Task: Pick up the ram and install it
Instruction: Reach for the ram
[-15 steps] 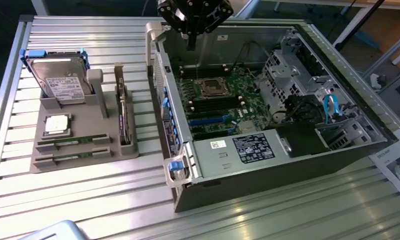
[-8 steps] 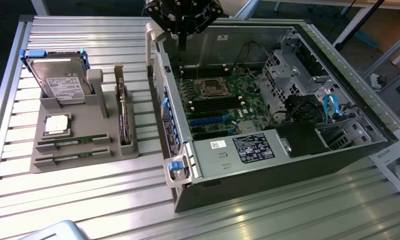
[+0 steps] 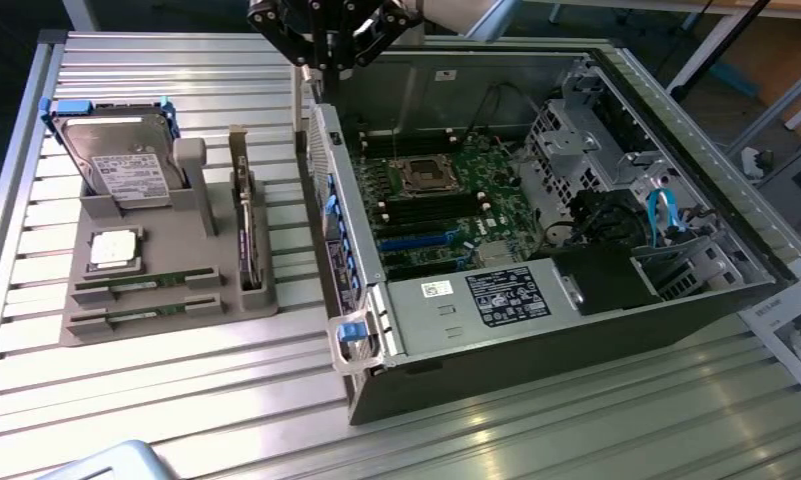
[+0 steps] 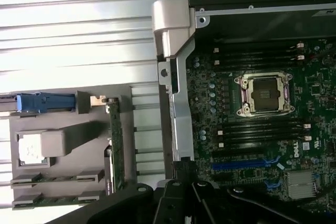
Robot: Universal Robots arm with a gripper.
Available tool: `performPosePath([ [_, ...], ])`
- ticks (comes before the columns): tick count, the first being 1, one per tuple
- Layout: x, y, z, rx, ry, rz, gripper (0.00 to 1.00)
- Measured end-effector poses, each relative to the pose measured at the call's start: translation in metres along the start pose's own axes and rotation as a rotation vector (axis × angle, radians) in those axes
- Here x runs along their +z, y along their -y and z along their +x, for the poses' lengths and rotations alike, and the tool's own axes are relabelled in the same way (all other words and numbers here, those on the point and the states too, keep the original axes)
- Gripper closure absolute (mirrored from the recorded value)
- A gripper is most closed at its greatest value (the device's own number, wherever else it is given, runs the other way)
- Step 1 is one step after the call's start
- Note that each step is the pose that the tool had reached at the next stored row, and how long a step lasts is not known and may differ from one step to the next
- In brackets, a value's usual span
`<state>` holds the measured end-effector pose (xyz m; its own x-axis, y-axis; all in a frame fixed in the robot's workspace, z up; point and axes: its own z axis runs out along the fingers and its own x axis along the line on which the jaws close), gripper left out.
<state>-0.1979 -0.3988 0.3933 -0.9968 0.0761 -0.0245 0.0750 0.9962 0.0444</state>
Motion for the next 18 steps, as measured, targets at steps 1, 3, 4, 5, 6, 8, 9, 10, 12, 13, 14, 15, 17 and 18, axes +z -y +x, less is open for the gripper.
performPosePath([
  [1,-0.0001,0.0003,0.004,0.000,0.0000,0.0000,0.90],
  [3,-0.0003,0.0004,0.009,0.000,0.0000,0.0001,0.90],
  [4,-0.0003,0.0005,0.012,0.000,0.0000,0.0000,0.90],
  [5,-0.0004,0.0005,0.014,0.000,-0.0001,0.0001,0.90],
  [6,-0.0005,0.0004,0.017,0.000,0.0000,0.0000,0.90],
  [8,-0.0006,0.0001,0.025,0.000,0.0001,0.0000,0.90],
  [9,-0.0007,-0.0003,0.028,0.000,0.0000,0.0002,0.90],
  [10,-0.0007,-0.0005,0.030,0.000,0.0000,0.0004,0.90],
  [12,-0.0009,-0.0007,0.036,0.000,0.0000,0.0004,0.90],
  [13,-0.0010,-0.0007,0.040,0.000,0.0000,0.0005,0.90],
  [14,-0.0011,-0.0006,0.044,0.000,0.0000,0.0005,0.90],
  [15,-0.0012,-0.0003,0.048,0.000,0.0000,0.0005,0.90],
  [17,-0.0013,0.0002,0.055,0.000,0.0001,0.0004,0.90],
  [18,-0.0016,0.0008,0.063,0.000,0.0000,0.0005,0.90],
])
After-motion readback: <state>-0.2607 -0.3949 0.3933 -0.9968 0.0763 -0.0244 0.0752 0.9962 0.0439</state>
